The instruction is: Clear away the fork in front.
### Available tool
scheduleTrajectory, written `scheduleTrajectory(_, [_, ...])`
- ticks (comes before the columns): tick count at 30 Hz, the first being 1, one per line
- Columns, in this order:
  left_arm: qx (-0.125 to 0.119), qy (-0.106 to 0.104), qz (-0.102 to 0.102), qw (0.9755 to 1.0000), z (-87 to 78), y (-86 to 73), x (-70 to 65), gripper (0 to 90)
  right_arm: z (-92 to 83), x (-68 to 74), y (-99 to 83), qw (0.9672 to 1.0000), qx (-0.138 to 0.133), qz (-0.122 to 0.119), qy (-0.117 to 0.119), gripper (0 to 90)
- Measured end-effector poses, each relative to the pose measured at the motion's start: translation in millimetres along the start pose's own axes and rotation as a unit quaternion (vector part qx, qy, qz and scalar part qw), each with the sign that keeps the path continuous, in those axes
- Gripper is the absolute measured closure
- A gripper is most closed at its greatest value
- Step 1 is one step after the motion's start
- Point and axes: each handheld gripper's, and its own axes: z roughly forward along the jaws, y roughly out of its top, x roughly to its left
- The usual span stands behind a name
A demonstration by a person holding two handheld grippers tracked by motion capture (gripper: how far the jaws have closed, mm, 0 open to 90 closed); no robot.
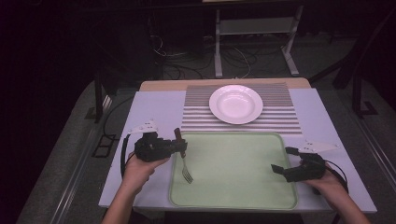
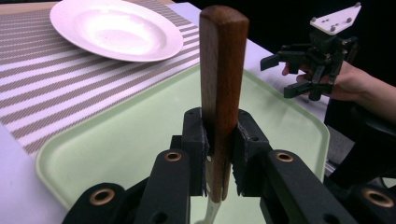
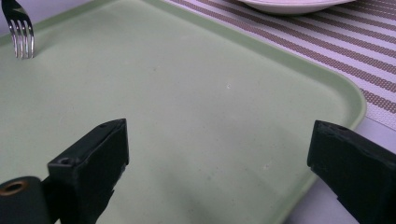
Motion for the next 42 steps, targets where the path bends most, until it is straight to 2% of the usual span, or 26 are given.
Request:
scheduleTrajectory(4, [0.013,0.005,0.006,0.9999,18.1,8.8,5.2,75.3,0.5,0.2,0.3,1.0,0.0,0.001,-0.001,6.0])
scheduleTrajectory(6, [0.015,0.006,0.007,0.9999,22.0,10.1,6.3,75.3,0.3,0.1,0.3,1.0,0.0,0.001,-0.001,6.0])
scheduleTrajectory(7, [0.019,0.012,0.008,0.9997,29.8,12.0,8.6,75.6,0.0,-0.2,0.1,1.0,-0.001,0.001,-0.001,6.0])
scheduleTrajectory(10, [0.024,0.019,0.007,0.9995,36.6,13.2,12.0,76.6,-0.3,-0.5,-0.1,1.0,-0.001,0.002,-0.001,6.0])
scheduleTrajectory(17, [0.027,0.031,-0.013,0.9991,53.4,11.1,24.4,75.6,-0.4,-0.5,0.1,1.0,-0.002,0.0,0.002,6.0])
scheduleTrajectory(20, [0.029,0.037,-0.03,0.9985,57.5,5.5,32.4,74.8,-0.2,0.0,0.1,1.0,-0.002,-0.001,0.002,5.9])
scheduleTrajectory(21, [0.032,0.04,-0.041,0.9979,59.3,1.1,37.5,73.8,0.0,0.4,0.3,1.0,-0.002,-0.003,0.003,6.0])
scheduleTrajectory(22, [0.032,0.04,-0.041,0.9979,59.3,1.1,37.5,73.4,0.2,0.5,0.4,1.0,-0.002,-0.004,0.003,6.0])
scheduleTrajectory(25, [0.035,0.047,-0.067,0.996,62.8,-9.1,48.4,71.7,0.9,1.0,0.4,1.0,0.0,-0.005,0.003,6.0])
scheduleTrajectory(26, [0.035,0.047,-0.067,0.996,62.8,-9.1,48.4,71.3,0.9,1.0,0.4,1.0,0.0,-0.005,0.003,6.0])
scheduleTrajectory(29, [0.038,0.05,-0.091,0.9938,65.2,-15.9,56.1,70.7,1.3,1.1,0.4,1.0,0.002,-0.006,0.004,6.0])
scheduleTrajectory(32, [0.042,0.052,-0.106,0.9921,66.5,-20.0,59.4,70.1,1.3,1.9,0.4,0.9999,0.001,-0.011,0.005,6.0])
scheduleTrajectory(33, [0.05,0.055,-0.115,0.9906,67.6,-22.8,61.0,70.0,1.4,2.0,0.4,0.9999,0.002,-0.012,0.005,6.0])
scheduleTrajectory(34, [0.05,0.055,-0.115,0.9906,67.6,-22.8,61.0,69.8,1.4,2.0,0.4,0.9999,0.002,-0.012,0.005,6.0])
scheduleTrajectory(35, [0.057,0.059,-0.124,0.9889,68.7,-25.6,62.5,69.6,1.6,2.1,0.6,0.9999,0.003,-0.013,0.006,6.0])
scheduleTrajectory(36, [0.057,0.059,-0.124,0.9889,68.7,-25.6,62.5,69.6,1.6,2.1,0.6,0.9999,0.003,-0.013,0.006,6.0])
scheduleTrajectory(38, [0.062,0.066,-0.134,0.9868,70.0,-29.0,64.6,69.5,1.8,1.9,0.9,0.9999,0.002,-0.012,0.006,6.0])
scheduleTrajectory(39, [0.073,0.071,-0.144,0.9844,72.5,-31.9,66.7,69.1,1.6,1.7,0.6,0.9999,0.001,-0.012,0.007,6.0])
scheduleTrajectory(40, [0.073,0.071,-0.144,0.9844,72.5,-31.9,66.7,68.8,1.6,1.7,0.6,0.9999,0.001,-0.012,0.007,6.0])
scheduleTrajectory(41, [0.082,0.077,-0.149,0.9825,74.5,-33.6,68.3,68.5,1.0,1.5,-0.2,0.9999,0.002,-0.012,0.007,6.0])
scheduleTrajectory(42, [0.082,0.077,-0.149,0.9825,74.5,-33.6,68.3,68.1,1.0,1.5,-0.2,0.9999,0.002,-0.012,0.007,6.0])
